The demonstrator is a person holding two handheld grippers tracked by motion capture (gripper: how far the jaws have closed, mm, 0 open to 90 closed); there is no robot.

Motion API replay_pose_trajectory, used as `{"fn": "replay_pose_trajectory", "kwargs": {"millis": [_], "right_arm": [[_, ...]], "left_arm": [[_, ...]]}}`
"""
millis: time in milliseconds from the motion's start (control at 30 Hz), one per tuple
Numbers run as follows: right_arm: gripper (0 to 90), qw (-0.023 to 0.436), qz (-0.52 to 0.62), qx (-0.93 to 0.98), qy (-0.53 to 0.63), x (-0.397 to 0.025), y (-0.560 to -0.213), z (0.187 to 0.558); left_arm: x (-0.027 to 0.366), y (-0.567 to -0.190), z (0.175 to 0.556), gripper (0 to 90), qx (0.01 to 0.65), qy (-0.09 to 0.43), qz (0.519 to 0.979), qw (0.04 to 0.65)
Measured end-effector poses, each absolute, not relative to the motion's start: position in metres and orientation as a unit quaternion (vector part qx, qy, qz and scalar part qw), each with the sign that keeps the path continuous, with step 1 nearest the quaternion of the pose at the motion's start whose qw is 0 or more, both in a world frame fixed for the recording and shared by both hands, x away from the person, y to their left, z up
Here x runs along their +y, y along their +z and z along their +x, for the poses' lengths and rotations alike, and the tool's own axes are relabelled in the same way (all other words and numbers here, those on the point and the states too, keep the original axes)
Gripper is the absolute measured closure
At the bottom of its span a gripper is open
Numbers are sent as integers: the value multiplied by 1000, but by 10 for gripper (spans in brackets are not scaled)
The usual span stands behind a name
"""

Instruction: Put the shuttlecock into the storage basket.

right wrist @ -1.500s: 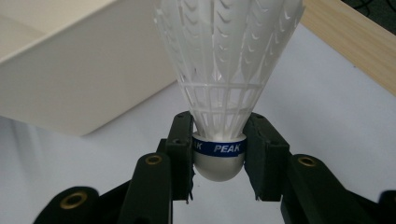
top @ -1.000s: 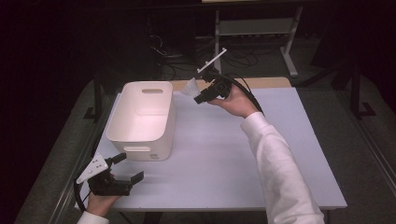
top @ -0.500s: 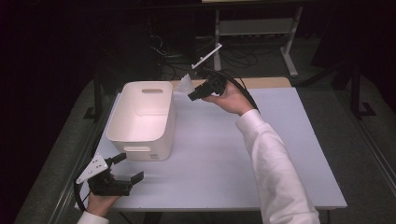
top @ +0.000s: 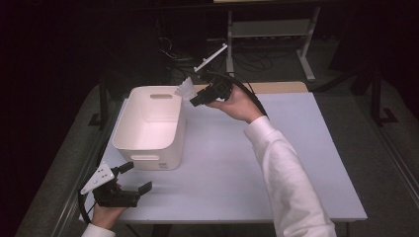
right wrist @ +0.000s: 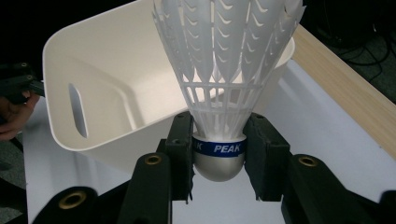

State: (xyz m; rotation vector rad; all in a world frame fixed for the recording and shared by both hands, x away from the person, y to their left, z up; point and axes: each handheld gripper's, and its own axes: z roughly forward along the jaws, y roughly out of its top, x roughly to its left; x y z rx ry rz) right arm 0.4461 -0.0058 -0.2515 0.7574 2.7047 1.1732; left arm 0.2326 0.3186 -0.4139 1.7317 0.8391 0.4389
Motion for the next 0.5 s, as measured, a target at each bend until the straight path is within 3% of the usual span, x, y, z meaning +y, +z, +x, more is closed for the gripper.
{"fn": "replay_pose_trajectory", "kwargs": {"millis": [500], "right_arm": [[634,44,205,898,387,22,-248,433]], "left_arm": [[319,-414,233,0,353,186,733,550]]}}
